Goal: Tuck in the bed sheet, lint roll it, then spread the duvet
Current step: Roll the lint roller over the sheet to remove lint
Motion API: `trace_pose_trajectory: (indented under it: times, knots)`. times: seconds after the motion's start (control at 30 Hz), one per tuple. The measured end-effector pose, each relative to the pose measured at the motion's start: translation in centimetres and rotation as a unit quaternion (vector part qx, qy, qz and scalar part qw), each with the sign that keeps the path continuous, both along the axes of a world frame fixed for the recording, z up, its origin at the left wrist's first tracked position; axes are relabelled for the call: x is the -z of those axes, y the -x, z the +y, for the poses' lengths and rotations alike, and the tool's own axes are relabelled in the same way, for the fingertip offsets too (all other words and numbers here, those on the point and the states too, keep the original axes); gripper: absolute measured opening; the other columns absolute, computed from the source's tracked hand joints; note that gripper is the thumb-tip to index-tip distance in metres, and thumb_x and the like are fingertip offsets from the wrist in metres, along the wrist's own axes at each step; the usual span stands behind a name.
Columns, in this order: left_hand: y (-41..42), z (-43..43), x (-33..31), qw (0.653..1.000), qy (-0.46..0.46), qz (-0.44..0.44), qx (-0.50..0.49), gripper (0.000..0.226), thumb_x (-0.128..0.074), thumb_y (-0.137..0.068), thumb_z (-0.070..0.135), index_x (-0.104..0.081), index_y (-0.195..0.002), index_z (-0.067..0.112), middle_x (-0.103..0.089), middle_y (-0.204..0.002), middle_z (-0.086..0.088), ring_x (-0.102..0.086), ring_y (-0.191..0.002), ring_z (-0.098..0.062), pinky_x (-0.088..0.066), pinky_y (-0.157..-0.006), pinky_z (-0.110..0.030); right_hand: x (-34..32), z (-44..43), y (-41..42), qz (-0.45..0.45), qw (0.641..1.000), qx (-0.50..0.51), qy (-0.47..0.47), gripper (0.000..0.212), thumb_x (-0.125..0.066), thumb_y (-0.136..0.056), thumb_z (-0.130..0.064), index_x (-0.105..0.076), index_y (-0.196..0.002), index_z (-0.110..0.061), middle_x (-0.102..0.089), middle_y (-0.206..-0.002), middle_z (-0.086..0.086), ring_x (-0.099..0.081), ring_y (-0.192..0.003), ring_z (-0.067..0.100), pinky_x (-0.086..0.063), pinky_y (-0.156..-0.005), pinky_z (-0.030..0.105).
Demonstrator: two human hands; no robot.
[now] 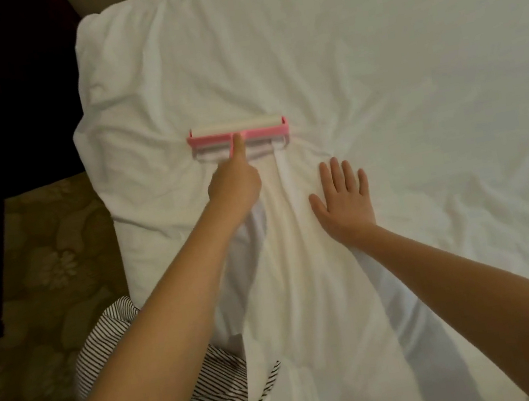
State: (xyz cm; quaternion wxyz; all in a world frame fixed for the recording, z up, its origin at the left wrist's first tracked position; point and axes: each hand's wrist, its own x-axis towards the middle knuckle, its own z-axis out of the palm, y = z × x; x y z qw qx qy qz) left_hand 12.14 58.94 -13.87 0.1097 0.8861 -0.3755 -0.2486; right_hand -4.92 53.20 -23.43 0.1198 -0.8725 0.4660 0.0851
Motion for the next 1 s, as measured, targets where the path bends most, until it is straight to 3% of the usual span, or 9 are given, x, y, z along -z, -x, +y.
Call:
trace_pose_trajectory:
  times: [0.07,0.2,0.33,0.5,0.57,0.67,0.77,0.9,1.0]
  knots:
    - [-1.1,-1.4,-0.3,1.000,0.002,0.017,0.016,0.063,-0.034,-0.098,0.017,-0.003,-0.151,0.027,-0.058,-0.111,-0.019,-0.052,-0.072,-0.025,-0.036,-0.060,-0.028,-0.1,0.0,0.0,-0.003,1.000,0.000,-0.004,0.064,-0.015,-0.099,-0.045,0.011,-0.149,-0.015,0.014,-0.158,0.006,0.015,-0.145,0.023,0.013,-0.116,0.040]
    - [1.0,3.0,-0.3,1.000,-0.014,0.016,0.002,0.062,-0.035,-0.098,0.019,-0.005,-0.151,0.028,-0.058,-0.114,-0.022,-0.057,-0.101,-0.034,-0.036,-0.074,-0.030,-0.1,0.0,-0.2,0.003,1.000,0.005,0.001,0.063,-0.016,-0.099,-0.045,0.011,-0.150,-0.016,0.013,-0.158,0.006,0.014,-0.145,0.023,0.013,-0.116,0.040]
    - [6.3,10.4,-0.4,0.997,-0.068,-0.008,0.032,0.065,-0.033,-0.099,0.021,0.007,-0.150,0.029,-0.049,-0.076,-0.006,-0.052,-0.073,-0.028,-0.034,-0.062,-0.031,-0.1,0.1,-0.3,0.004,1.000,0.004,0.006,0.063,-0.017,-0.100,-0.044,0.010,-0.150,-0.016,0.013,-0.158,0.006,0.012,-0.145,0.023,0.013,-0.115,0.040]
    - [1.8,4.5,1.2,0.999,-0.017,-0.006,0.028,0.064,-0.035,-0.099,0.019,0.001,-0.151,0.030,-0.057,-0.111,-0.024,-0.057,-0.100,-0.037,-0.031,-0.070,-0.031,-0.5,0.1,-0.2,0.009,1.000,0.009,-0.007,0.063,-0.015,-0.099,-0.045,0.010,-0.150,-0.017,0.014,-0.158,0.004,0.014,-0.145,0.021,0.014,-0.115,0.039]
    - [-0.9,1.1,0.7,0.999,0.013,0.019,0.032,0.064,-0.036,-0.098,0.019,-0.002,-0.151,0.029,-0.057,-0.114,-0.025,-0.058,-0.098,-0.036,-0.035,-0.071,-0.031,-0.8,0.1,-0.3,0.010,1.000,0.011,-0.018,0.062,-0.014,-0.099,-0.044,0.010,-0.150,-0.018,0.014,-0.158,0.004,0.015,-0.145,0.021,0.013,-0.115,0.039]
    - [-1.8,-0.7,-1.1,0.998,0.021,0.051,0.033,0.062,-0.033,-0.097,0.017,-0.005,-0.151,0.030,-0.057,-0.113,-0.020,-0.053,-0.074,-0.026,-0.042,-0.061,-0.032,-1.2,0.1,-0.6,0.000,0.999,0.019,-0.037,0.060,-0.014,-0.099,-0.043,0.007,-0.150,-0.018,0.012,-0.158,0.004,0.014,-0.145,0.021,0.012,-0.116,0.039]
    - [0.4,1.8,-2.2,1.000,0.011,0.007,-0.002,0.060,-0.034,-0.098,0.018,-0.009,-0.151,0.030,-0.056,-0.117,-0.018,-0.055,-0.090,-0.031,-0.036,-0.068,-0.029,-2.1,-1.2,-1.5,-0.016,0.999,0.028,-0.010,0.059,-0.017,-0.100,-0.040,-0.002,-0.151,-0.016,0.003,-0.159,0.008,0.008,-0.146,0.023,0.009,-0.118,0.037]
    - [3.1,6.2,-0.9,0.999,-0.008,-0.007,-0.038,0.063,-0.034,-0.099,0.018,-0.001,-0.151,0.030,-0.051,-0.076,-0.007,-0.053,-0.071,-0.024,-0.038,-0.060,-0.032,-2.6,-4.8,-4.4,-0.018,1.000,0.015,-0.003,0.062,-0.020,-0.100,-0.041,0.000,-0.151,-0.013,0.008,-0.158,0.012,0.010,-0.145,0.025,0.010,-0.116,0.037]
    - [1.8,4.1,-0.1,0.998,-0.041,-0.022,-0.036,0.065,-0.033,-0.098,0.015,0.002,-0.151,0.028,-0.046,-0.074,-0.005,-0.045,-0.062,-0.019,-0.035,-0.058,-0.032,-1.3,-5.9,-5.6,0.024,0.998,-0.022,-0.044,0.065,-0.016,-0.100,-0.046,0.011,-0.149,-0.015,0.018,-0.156,0.014,0.018,-0.144,0.026,0.013,-0.115,0.038]
